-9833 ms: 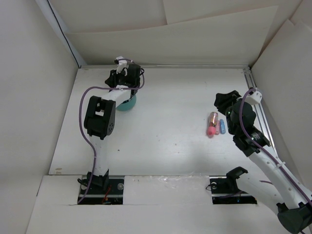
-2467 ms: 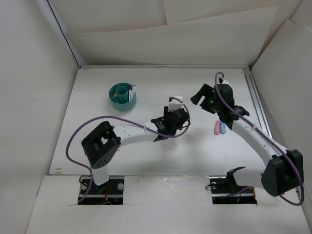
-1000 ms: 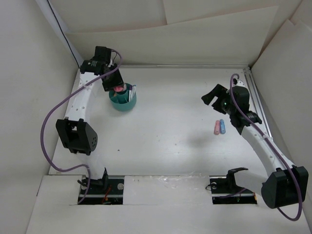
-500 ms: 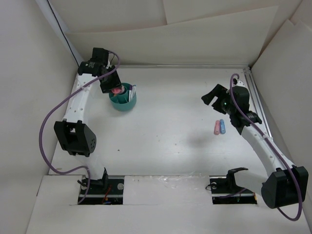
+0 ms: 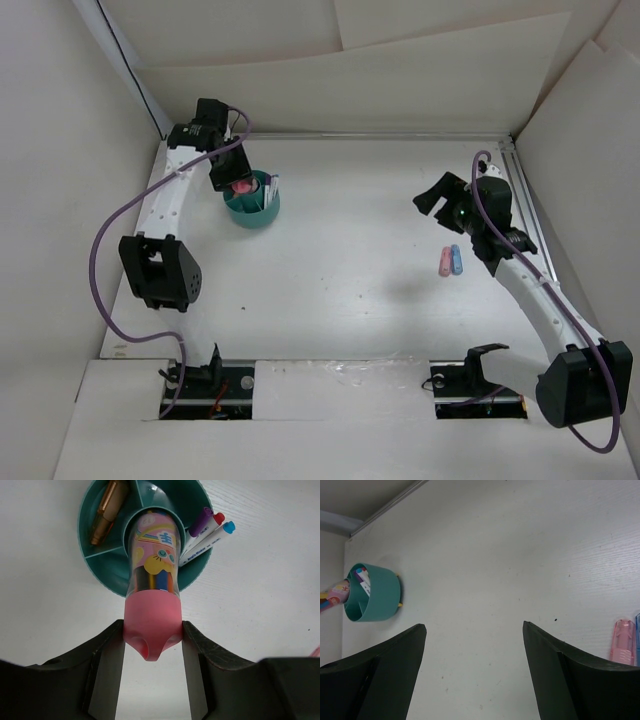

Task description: Sort the stationery into containers

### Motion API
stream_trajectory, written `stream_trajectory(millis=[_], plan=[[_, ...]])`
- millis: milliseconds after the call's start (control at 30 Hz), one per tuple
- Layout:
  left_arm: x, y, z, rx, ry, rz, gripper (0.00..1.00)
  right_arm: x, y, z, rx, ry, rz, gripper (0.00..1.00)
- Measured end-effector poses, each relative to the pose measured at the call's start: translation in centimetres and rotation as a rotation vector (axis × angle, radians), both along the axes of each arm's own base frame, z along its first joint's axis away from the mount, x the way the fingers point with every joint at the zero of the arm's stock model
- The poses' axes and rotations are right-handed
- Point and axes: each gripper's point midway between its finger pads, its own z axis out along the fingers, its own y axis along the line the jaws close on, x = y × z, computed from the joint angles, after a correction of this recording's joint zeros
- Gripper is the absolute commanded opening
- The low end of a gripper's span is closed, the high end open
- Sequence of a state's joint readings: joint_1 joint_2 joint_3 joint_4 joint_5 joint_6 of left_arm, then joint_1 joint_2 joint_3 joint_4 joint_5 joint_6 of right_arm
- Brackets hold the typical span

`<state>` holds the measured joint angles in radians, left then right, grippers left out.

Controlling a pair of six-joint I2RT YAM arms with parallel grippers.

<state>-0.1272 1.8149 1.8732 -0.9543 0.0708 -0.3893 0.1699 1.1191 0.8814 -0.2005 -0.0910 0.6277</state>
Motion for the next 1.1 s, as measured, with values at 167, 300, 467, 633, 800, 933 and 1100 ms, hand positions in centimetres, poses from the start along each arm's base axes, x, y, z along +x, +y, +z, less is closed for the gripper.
stream_trajectory(millis=[167,300,467,633,800,933,1100], plan=[[0.3,0.3,-0.1,0.014,-0.003,0.009,0.35,0.0,0.0,0.0,0.000,0.000,0.000,0.84],[0.8,0.3,0.7,0.016,-0.031,0.013,0.41,0.0,0.0,0.0,0.000,0.000,0.000,0.85],[1.9,0.1,2.9,0.008,-0.103,0.015,0.51,0.0,0.0,0.0,0.000,0.000,0.000,0.85],[3.2,-0.3,5.8,0.008,-0.201,0.016,0.54,0.0,0.0,0.0,0.000,0.000,0.000,0.85],[3.3,-0.9,6.2,0.013,-0.216,0.007,0.45,0.0,0.0,0.0,0.000,0.000,-0.001,0.85],[3.1,-2.5,6.0,0.028,-0.241,-0.017,0.31,-0.2,-0.6,0.1,-0.011,-0.013,-0.027,0.72],[-0.3,-12.7,6.4,0.031,-0.323,-0.210,0.22,-1.2,-2.9,1.7,-0.042,-0.082,-0.141,0.05]])
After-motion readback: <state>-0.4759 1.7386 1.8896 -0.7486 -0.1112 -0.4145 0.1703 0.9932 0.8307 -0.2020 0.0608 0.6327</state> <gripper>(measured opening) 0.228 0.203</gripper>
